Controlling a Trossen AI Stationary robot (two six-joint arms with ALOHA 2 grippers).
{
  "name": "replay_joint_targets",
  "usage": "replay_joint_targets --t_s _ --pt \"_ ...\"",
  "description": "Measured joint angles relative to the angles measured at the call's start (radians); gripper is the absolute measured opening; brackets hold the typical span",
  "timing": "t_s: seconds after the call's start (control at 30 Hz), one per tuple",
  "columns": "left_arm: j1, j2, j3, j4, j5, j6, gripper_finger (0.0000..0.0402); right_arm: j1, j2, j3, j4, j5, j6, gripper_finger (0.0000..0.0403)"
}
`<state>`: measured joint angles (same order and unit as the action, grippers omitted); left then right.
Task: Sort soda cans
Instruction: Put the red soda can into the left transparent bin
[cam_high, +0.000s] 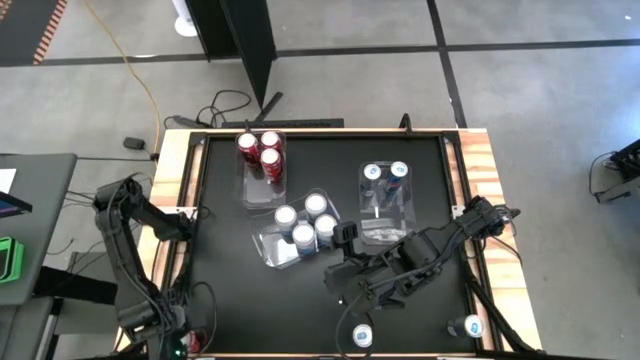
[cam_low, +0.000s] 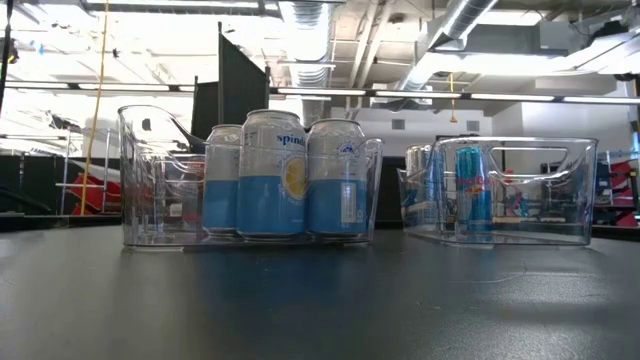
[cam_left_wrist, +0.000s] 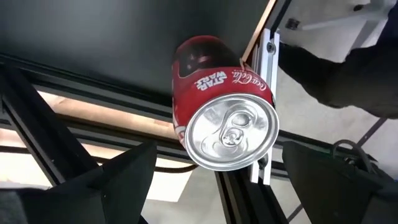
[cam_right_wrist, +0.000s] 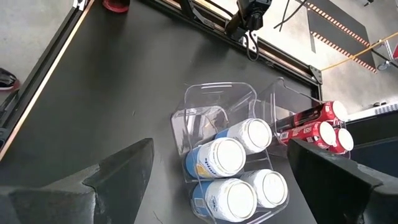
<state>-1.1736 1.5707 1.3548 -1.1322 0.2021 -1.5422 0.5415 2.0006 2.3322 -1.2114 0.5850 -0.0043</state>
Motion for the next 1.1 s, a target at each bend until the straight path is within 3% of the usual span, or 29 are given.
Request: replay_joint_targets --t_s 1.1 --pt "-0.061 0.185 -0.017 0.057 -0.062 0.026 0.0344 0.002 0.000 0.000 0.000 -0.002 0.014 0.0388"
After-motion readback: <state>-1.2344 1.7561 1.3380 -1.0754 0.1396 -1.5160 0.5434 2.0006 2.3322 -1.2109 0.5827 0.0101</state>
